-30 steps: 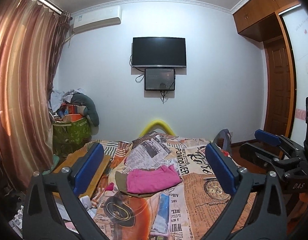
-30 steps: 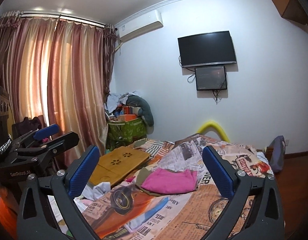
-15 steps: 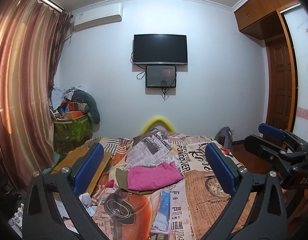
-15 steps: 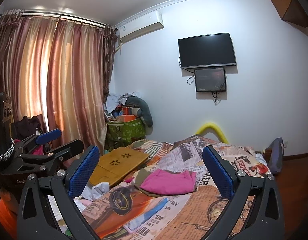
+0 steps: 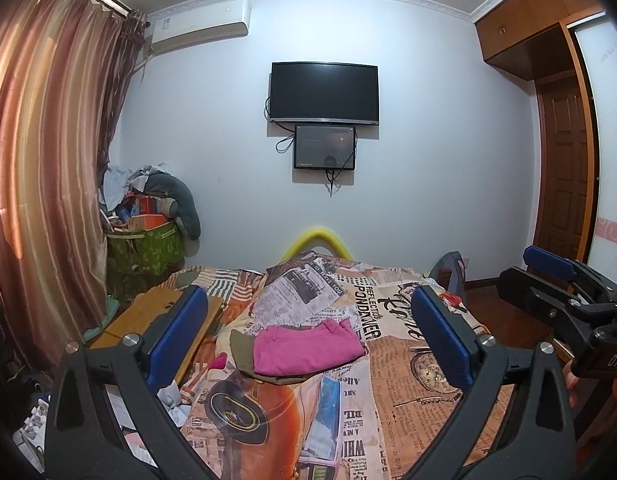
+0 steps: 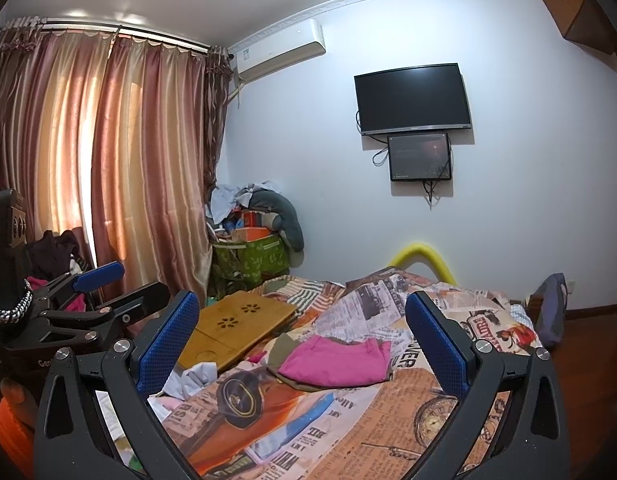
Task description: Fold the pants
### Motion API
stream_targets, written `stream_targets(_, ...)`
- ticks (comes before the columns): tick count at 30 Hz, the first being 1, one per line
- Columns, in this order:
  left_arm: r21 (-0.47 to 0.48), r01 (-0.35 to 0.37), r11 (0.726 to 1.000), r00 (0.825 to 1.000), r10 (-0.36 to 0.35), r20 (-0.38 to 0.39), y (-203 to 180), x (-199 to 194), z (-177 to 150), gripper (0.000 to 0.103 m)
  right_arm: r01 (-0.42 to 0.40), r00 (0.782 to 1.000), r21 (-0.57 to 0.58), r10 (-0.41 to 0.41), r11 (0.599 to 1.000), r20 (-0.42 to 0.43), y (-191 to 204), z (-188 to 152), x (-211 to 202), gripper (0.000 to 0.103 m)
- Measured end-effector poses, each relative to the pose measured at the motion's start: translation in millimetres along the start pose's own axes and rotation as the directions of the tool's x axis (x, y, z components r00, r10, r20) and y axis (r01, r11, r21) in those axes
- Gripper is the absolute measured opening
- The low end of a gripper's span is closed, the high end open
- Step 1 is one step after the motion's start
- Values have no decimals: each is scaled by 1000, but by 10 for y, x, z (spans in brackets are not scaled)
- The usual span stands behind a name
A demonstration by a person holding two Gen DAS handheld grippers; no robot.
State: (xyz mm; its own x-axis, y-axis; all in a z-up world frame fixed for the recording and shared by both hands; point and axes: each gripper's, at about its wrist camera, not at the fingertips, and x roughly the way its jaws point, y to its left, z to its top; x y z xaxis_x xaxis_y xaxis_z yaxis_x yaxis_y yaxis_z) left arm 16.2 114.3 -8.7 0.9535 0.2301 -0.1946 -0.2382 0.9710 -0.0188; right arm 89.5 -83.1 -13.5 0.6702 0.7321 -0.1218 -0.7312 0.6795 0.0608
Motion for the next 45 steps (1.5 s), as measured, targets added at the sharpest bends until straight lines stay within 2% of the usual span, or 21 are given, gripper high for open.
stream_targets(27,-2,23,1000,1000,-23,12,-5,-28,11,103,-1,1000,16,1,1000,4,-9,20,-14,103)
stream_targets(37,-28,31,999,999,-32,-10,38,18,-4,103,-1,1000,23,1,1000,9,-15,20,-15,103)
stream_targets(45,-7,33,999,999,-33,-12,-4,12,-27,103,-5,1000,28,5,1000,-1,-9,11,21,103)
